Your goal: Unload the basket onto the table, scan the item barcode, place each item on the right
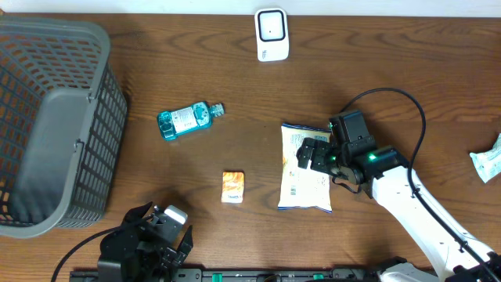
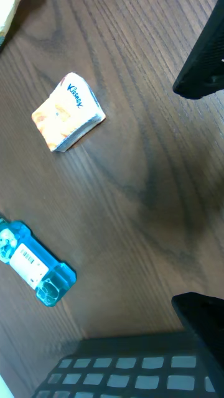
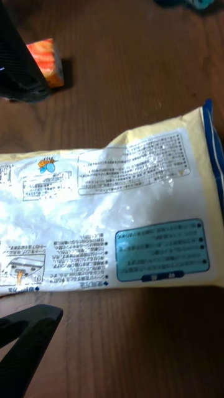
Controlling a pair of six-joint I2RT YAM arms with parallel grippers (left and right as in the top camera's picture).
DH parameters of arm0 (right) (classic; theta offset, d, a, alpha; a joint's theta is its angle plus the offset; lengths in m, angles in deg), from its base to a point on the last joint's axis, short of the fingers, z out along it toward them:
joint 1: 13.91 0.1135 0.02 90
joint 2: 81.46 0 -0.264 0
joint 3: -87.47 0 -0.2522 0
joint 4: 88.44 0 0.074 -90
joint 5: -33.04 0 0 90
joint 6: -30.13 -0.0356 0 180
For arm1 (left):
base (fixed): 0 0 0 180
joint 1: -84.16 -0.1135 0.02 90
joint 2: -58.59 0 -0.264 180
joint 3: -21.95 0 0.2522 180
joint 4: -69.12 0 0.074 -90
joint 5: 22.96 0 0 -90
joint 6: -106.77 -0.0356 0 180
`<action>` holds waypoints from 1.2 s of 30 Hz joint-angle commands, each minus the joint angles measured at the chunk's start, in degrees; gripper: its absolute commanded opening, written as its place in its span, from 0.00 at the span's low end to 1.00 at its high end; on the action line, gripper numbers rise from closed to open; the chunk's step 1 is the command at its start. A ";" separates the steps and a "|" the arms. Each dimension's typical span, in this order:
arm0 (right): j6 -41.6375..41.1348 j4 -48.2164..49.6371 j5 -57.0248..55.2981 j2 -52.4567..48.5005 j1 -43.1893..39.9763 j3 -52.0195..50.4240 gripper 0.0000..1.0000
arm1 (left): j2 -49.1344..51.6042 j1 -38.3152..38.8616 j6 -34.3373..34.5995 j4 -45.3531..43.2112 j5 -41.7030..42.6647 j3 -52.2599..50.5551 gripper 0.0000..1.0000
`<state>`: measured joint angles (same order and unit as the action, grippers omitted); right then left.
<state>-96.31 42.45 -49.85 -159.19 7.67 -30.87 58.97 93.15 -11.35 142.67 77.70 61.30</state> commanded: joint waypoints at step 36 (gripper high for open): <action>-3.26 32.02 13.14 -8.20 -9.92 -22.16 0.99 | 0.00 -0.24 -0.55 0.81 -0.59 -0.15 0.99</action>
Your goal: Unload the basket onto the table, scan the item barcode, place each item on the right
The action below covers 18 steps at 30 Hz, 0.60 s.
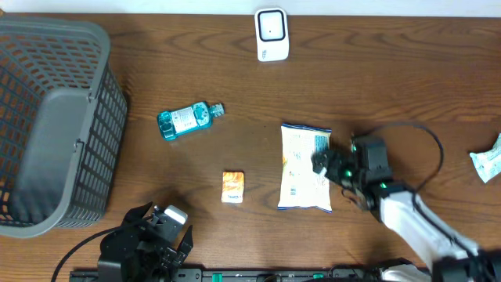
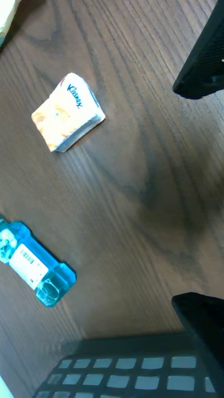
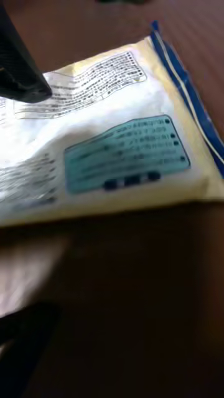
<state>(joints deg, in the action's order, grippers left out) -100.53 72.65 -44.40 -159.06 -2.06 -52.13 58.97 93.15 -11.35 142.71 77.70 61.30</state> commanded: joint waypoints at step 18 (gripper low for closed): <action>6.01 0.00 6.23 -25.83 -0.15 1.01 0.01 | 0.00 -0.24 -0.55 0.76 -0.59 -0.15 0.99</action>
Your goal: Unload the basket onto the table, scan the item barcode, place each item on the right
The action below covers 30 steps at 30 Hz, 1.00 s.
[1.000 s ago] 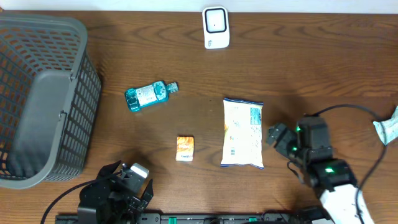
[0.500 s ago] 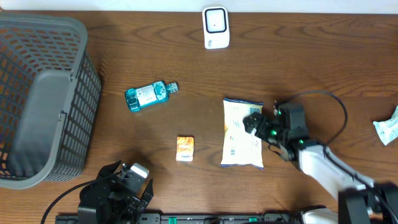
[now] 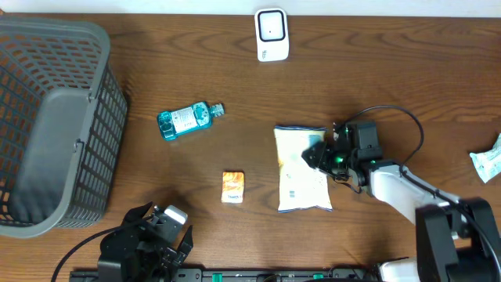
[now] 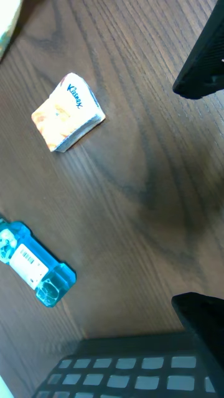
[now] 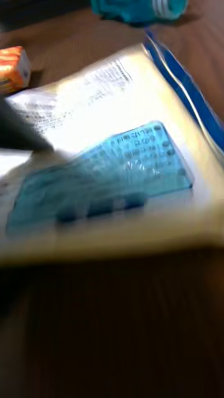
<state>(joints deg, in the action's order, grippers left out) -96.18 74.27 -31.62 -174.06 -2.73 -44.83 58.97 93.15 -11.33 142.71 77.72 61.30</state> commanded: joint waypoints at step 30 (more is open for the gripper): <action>-22.12 -22.32 -13.86 66.93 -5.20 -4.37 0.01 | 0.00 -0.24 -0.57 0.76 -0.61 -0.15 0.99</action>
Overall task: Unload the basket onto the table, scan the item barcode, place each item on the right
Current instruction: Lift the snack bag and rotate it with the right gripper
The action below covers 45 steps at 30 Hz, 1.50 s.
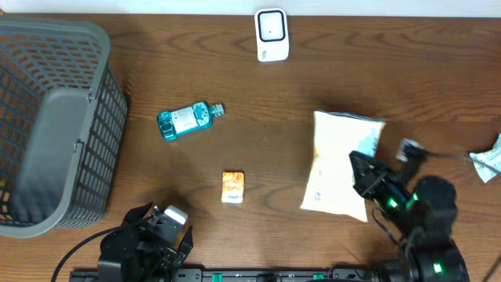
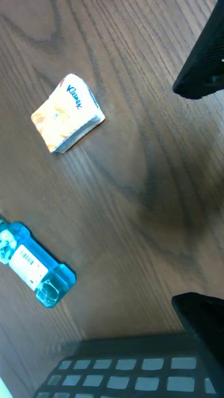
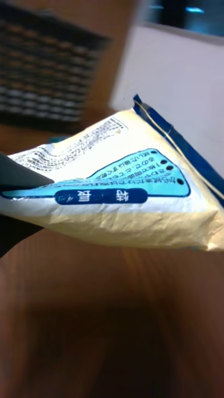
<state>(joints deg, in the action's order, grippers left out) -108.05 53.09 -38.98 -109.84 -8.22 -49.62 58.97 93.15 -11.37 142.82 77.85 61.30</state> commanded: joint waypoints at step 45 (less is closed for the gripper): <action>16.65 8.24 -6.51 2.69 0.35 1.03 0.02 | 0.00 -0.24 -0.52 0.66 -0.74 -0.15 0.99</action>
<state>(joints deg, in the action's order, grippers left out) -95.15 58.93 -42.81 -107.15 -8.20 -49.69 58.97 93.15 -11.37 142.82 77.87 61.30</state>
